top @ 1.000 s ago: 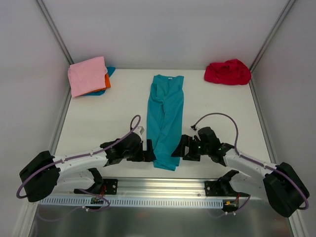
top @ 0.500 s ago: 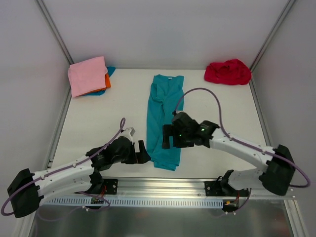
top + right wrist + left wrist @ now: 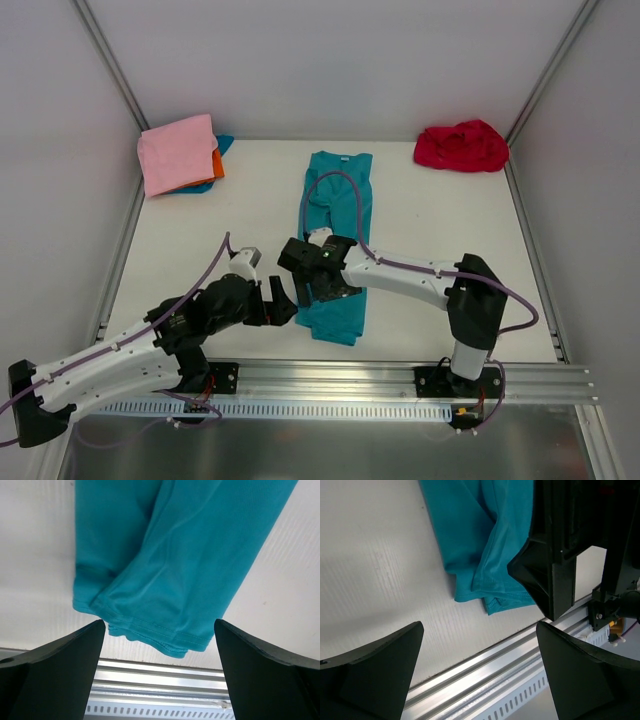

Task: Fold and stack the t-shirts
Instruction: Rotate the tshirt 90 degrees

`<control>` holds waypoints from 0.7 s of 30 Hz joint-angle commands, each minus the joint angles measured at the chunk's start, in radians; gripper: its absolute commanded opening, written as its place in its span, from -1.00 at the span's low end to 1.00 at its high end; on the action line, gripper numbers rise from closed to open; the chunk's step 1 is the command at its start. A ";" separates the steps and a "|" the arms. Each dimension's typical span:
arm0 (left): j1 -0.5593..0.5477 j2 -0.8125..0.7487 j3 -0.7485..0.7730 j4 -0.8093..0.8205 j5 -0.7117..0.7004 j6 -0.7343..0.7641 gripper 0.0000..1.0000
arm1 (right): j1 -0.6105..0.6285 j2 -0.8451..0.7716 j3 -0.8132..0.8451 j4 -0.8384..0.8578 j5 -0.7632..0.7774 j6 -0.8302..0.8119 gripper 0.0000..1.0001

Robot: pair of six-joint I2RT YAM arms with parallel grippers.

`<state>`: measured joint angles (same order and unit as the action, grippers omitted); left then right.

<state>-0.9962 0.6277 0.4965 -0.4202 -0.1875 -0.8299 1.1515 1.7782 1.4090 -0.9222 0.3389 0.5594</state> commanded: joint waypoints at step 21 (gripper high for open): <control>-0.025 -0.054 0.165 -0.227 -0.202 0.150 0.97 | 0.036 0.182 0.128 -0.014 0.023 0.079 0.43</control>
<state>-1.0096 0.5812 0.6525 -0.6289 -0.3687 -0.6975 1.1828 1.9560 1.5421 -0.9421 0.3492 0.6014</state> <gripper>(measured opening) 0.989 0.722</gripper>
